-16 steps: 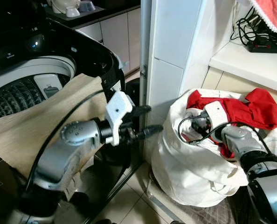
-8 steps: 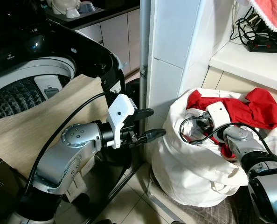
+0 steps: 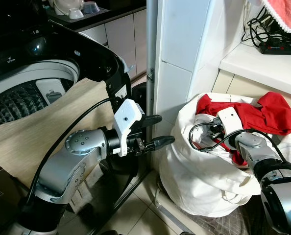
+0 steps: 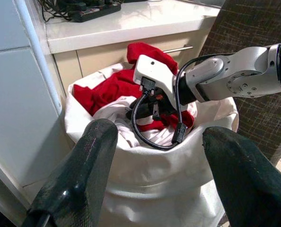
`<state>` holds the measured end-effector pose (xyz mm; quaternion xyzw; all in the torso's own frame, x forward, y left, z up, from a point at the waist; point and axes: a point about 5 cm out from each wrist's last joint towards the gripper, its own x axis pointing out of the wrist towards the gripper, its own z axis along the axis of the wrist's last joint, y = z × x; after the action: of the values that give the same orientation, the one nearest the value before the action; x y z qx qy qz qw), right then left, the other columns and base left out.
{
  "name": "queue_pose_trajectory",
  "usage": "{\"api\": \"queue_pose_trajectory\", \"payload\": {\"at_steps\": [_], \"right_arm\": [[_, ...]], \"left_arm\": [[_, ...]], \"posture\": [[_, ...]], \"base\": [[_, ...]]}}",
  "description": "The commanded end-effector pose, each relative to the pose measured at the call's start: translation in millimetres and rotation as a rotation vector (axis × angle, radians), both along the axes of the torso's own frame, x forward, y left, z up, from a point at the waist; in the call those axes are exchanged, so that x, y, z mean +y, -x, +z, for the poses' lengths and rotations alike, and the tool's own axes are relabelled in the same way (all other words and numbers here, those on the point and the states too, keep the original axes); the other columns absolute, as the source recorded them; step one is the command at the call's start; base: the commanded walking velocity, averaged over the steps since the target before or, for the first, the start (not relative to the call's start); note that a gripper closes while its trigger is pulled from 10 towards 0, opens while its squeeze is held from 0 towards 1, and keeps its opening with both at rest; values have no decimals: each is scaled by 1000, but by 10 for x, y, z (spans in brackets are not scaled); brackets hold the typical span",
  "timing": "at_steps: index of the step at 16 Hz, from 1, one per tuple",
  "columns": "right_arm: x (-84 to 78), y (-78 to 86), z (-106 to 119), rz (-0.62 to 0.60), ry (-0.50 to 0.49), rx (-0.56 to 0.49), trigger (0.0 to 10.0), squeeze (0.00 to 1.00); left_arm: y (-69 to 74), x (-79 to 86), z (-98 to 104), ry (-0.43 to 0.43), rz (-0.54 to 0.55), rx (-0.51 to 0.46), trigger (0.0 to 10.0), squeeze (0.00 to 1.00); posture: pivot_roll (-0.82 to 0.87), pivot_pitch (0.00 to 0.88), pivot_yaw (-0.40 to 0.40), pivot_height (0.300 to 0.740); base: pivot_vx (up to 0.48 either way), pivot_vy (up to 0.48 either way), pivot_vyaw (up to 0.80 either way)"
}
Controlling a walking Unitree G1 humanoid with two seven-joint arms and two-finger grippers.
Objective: Clothes washing
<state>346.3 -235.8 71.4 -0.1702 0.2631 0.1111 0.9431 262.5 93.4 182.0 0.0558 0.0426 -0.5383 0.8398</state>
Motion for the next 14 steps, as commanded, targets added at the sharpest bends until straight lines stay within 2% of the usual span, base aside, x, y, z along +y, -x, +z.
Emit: {"api": "queue_pose_trajectory", "payload": {"at_steps": [1,4,7,9,11,12,13,14], "right_arm": [[8,-42,59,2,-7,-14,0,0],[-6,-53,84,-8,-21,-27,0,0],[-30,-73,137,-33,-76,-62,0,0],[17,-187,389,-23,-304,-186,0,0],[63,-234,595,42,-507,-270,0,0],[71,-231,660,76,-563,-293,0,0],[98,-187,802,151,-671,-339,0,0],[157,-77,999,252,-790,-389,0,0]], "left_arm": [[17,-15,15,-2,-10,0,10000,0],[-9,-20,23,0,-3,-5,10000,0],[-36,-21,32,11,16,-17,10000,0],[-69,-17,62,30,43,-28,10000,0],[-95,-27,81,52,66,-33,10000,0],[-108,-34,91,59,73,-34,10000,0],[-128,-50,118,75,82,-49,10000,0],[-146,-80,164,100,83,-70,10000,0]], "posture": [[-6,0,55,740],[-10,0,56,740],[-16,0,54,740],[-25,0,46,740],[-35,0,45,740],[-35,0,45,740],[-49,0,46,740],[-54,0,47,740]], "base": [[0,0,0],[0,0,0],[0,0,0],[0,0,0],[0,0,0],[0,0,0],[0,0,0],[0,0,0]]}}
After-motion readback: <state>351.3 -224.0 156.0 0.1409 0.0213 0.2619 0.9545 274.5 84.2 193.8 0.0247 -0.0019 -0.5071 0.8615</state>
